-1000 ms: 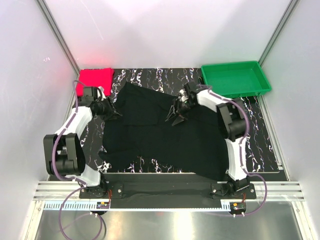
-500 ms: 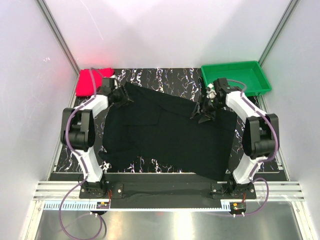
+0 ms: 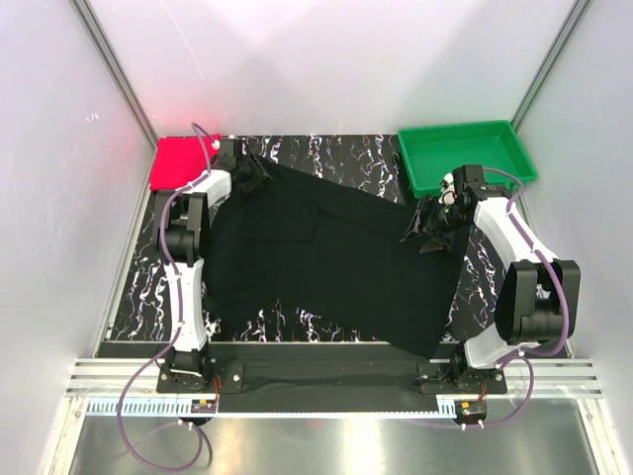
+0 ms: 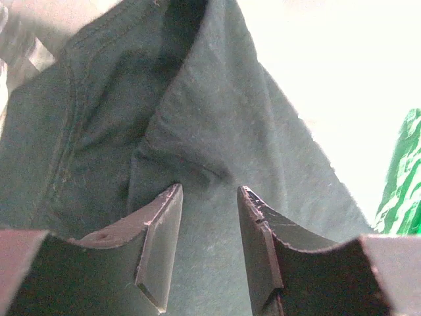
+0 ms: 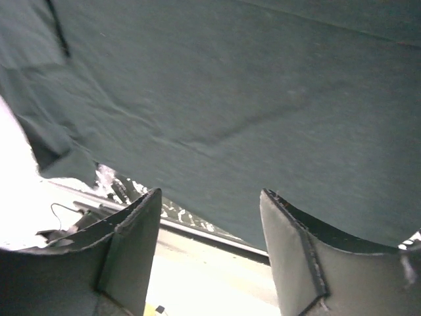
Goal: Fold and stack the t-shirts
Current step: Fold the tshirt
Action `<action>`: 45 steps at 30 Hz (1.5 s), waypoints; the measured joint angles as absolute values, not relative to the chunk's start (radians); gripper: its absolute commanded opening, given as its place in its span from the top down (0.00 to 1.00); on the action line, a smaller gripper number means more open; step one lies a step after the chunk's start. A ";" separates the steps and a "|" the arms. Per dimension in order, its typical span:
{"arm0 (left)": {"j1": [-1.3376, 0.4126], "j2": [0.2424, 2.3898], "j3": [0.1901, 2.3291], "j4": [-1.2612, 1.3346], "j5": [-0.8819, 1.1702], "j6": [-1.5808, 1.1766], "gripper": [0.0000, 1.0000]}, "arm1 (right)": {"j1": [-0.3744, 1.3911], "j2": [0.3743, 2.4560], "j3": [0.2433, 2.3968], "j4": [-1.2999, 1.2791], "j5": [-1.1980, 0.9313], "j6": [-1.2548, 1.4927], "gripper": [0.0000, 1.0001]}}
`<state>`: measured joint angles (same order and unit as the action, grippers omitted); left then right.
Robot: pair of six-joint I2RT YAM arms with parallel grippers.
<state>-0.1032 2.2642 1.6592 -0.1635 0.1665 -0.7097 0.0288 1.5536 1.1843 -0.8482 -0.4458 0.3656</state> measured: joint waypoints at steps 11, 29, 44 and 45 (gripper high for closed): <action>-0.082 2.512 2.033 -0.167 0.259 -0.741 0.50 | 0.025 1.553 1.209 -0.878 -0.399 0.362 0.29; -0.007 1.287 1.108 -0.457 0.060 -0.511 0.44 | 0.203 1.420 1.062 -0.883 -0.430 0.315 0.27; 0.151 1.297 0.851 -0.684 -0.033 -0.485 0.44 | 0.420 1.372 0.958 -0.865 -0.504 0.318 0.00; 0.150 1.339 0.851 -0.683 -0.034 -0.479 0.46 | 0.420 1.368 0.958 -0.865 -0.509 0.317 0.00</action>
<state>0.1505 1.3388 0.8509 -0.6827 -0.0341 -0.4786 0.4202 1.3682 0.9577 -0.8650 -0.5087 0.3172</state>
